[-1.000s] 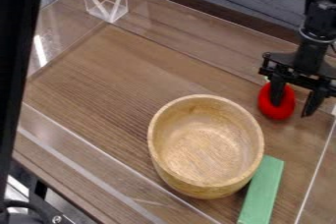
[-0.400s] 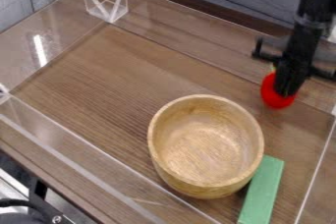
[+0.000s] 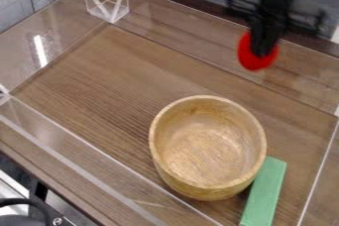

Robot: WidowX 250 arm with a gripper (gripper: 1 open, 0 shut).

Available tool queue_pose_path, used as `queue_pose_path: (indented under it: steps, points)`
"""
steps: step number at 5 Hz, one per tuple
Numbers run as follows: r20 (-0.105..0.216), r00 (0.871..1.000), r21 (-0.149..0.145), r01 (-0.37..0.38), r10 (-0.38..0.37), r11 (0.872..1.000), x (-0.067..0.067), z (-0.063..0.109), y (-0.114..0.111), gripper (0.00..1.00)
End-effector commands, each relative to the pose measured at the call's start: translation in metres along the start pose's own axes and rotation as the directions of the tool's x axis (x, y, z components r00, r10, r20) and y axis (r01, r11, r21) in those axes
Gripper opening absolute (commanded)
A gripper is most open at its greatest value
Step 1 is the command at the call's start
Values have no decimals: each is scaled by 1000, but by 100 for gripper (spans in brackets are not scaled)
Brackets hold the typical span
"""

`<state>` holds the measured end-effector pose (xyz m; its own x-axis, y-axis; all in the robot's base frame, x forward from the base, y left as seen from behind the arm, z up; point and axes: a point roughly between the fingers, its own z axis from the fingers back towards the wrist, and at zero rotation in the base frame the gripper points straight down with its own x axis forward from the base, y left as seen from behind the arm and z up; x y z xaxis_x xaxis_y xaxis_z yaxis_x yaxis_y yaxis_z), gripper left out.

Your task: Move the red object to the left side of the table

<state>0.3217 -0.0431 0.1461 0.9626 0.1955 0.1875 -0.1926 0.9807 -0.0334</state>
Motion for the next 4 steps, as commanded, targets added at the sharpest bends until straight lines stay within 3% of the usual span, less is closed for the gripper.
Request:
queue_pose_path:
  steps: [1, 4]
  points:
    - [55, 998, -8, -20, 20, 1000, -1, 21, 43, 0]
    - [50, 999, -8, 13, -13, 1000, -20, 22, 136, 0]
